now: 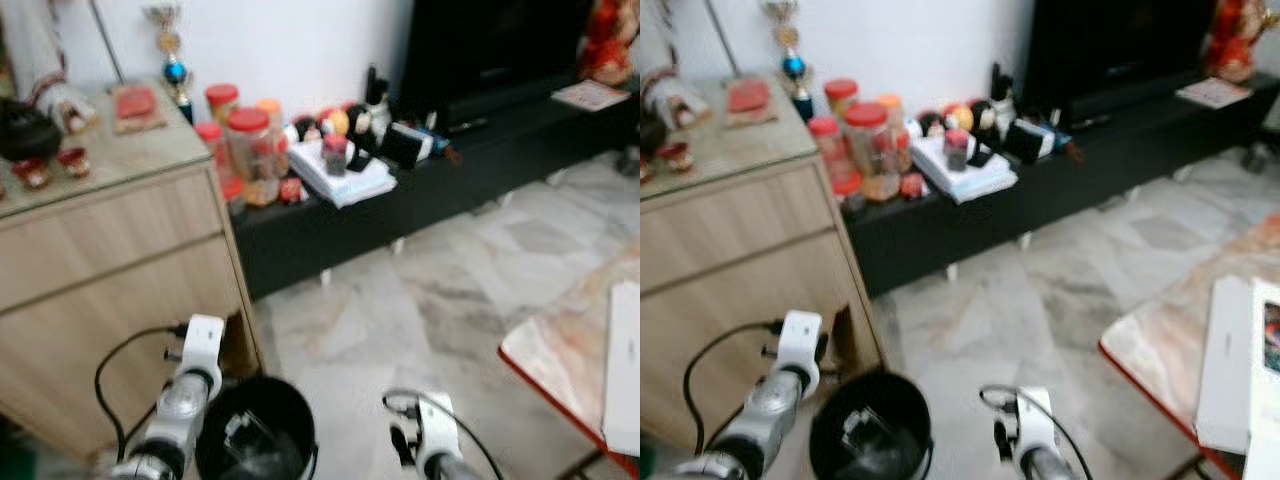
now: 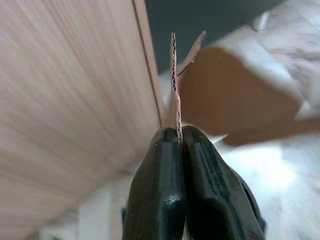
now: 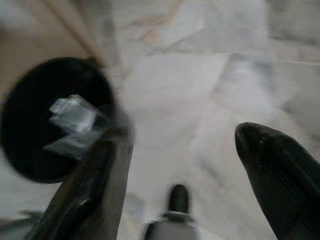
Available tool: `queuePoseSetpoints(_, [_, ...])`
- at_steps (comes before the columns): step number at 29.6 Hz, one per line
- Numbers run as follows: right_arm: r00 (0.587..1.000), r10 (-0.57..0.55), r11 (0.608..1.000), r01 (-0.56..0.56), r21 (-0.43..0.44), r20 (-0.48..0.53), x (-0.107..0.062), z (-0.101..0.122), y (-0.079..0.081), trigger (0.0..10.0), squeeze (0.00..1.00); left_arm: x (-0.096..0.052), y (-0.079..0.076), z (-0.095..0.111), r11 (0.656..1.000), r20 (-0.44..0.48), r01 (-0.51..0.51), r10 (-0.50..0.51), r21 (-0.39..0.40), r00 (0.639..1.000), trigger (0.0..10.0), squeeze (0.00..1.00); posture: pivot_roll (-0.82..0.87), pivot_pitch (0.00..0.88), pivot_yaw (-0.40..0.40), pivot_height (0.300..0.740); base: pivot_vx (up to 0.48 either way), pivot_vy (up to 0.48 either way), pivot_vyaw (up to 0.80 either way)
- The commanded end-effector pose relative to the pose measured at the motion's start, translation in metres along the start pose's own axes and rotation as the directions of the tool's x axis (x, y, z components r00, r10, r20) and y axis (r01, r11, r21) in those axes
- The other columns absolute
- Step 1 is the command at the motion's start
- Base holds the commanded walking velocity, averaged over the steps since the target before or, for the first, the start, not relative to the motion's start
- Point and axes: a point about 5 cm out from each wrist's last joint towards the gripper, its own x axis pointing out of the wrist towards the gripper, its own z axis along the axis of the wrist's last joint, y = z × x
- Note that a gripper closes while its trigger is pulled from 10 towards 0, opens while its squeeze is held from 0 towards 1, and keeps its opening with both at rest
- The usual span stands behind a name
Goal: Picking trash to rubbish bin
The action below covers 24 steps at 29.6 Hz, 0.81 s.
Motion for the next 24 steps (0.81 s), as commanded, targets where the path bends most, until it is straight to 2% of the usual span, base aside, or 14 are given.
queuePoseSetpoints(1, [0.998, 0.064, 0.998, -0.064, 0.017, -0.001, 0.002, 0.002, 0.010, 10.0, 0.00, 0.001, -0.008, -0.001, 0.998, -0.021, 0.057, -0.057, -0.019, 0.998, 10.0, 0.00, -0.04, 0.017, 0.017, 0.740, 0.000, 0.000, 0.00])
queuePoseSetpoints(3, [0.988, 0.151, 0.988, -0.151, 0.019, 0.015, 0.004, 0.010, 0.020, 10.0, 0.00, 0.003, -0.017, -0.002, 0.993, -0.045, 0.116, -0.116, -0.004, 0.992, 10.0, 0.00, -0.04, 0.017, 0.017, 0.740, 0.000, 0.000, 0.00])
queuePoseSetpoints(8, [0.979, 0.200, 0.979, -0.201, 0.021, 0.036, 0.005, 0.017, 0.024, 10.0, 0.00, 0.003, -0.020, -0.004, 0.991, -0.072, 0.130, -0.132, -0.029, 0.989, 10.0, 0.00, -0.04, 0.022, 0.017, 0.740, 0.000, 0.000, 0.00])
queuePoseSetpoints(12, [0.942, 0.326, 0.945, -0.324, -0.034, 0.078, 0.008, 0.037, 0.037, 10.0, 0.00, 0.001, -0.022, -0.014, 0.990, -0.145, 0.142, -0.138, 0.013, 0.980, 10.0, 0.00, -0.04, 0.024, 0.013, 0.740, 0.000, 0.000, 0.00])
queuePoseSetpoints(24, [0.915, 0.388, 0.922, -0.384, -0.053, 0.111, 0.009, 0.049, 0.045, 10.0, 0.00, 0.002, -0.014, -0.013, 0.996, -0.146, 0.087, -0.087, -0.004, 0.985, 10.0, 0.00, -0.04, 0.023, 0.010, 0.740, 0.000, 0.000, 0.00])
